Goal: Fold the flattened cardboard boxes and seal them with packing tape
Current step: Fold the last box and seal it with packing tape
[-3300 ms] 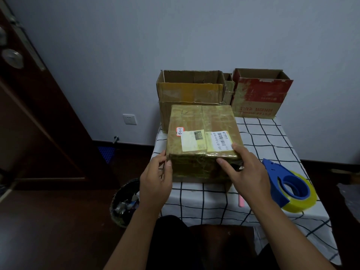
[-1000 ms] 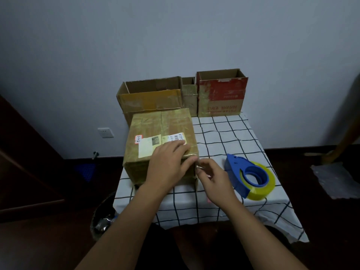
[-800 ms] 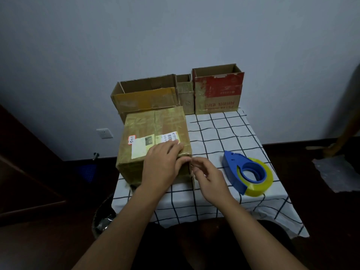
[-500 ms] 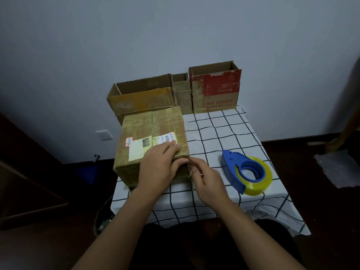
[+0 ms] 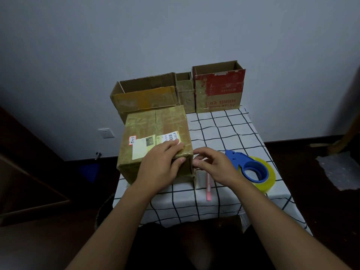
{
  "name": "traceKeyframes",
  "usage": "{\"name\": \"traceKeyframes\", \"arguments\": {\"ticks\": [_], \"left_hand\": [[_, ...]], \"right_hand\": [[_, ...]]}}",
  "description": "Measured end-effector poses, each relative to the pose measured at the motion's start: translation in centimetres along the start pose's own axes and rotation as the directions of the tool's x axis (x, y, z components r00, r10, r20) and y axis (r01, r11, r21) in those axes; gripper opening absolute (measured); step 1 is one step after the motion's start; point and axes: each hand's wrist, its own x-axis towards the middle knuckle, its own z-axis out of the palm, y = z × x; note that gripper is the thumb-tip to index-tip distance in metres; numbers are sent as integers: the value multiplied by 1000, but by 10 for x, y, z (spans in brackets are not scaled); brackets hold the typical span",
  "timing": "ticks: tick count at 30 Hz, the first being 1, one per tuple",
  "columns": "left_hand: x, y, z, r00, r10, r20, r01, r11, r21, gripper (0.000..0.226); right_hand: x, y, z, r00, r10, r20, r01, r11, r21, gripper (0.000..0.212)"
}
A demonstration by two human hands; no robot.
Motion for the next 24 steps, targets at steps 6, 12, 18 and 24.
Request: {"name": "traceKeyframes", "arguments": {"ticks": [6,12,18,24], "left_hand": [[0,5,-3,1000,-25,11,25,1000,-1,48],[2,9,-1,1000,-23,-19,23,999,27,48],[-3,9,-1,999,-33,-28,33,999,8,46],[-4,8,-3,999,-36,-12,36,999,-21,47]], "right_hand": [[1,-2,5,990,-140,-14,119,884,-452,25],[-5,1,26,904,-426,-44,218,546,-809,34],[-11,-1,27,887,-459,-50,208,494,-844,35],[-13,-8,31,923,-383,-40,153,462,-873,28]]}}
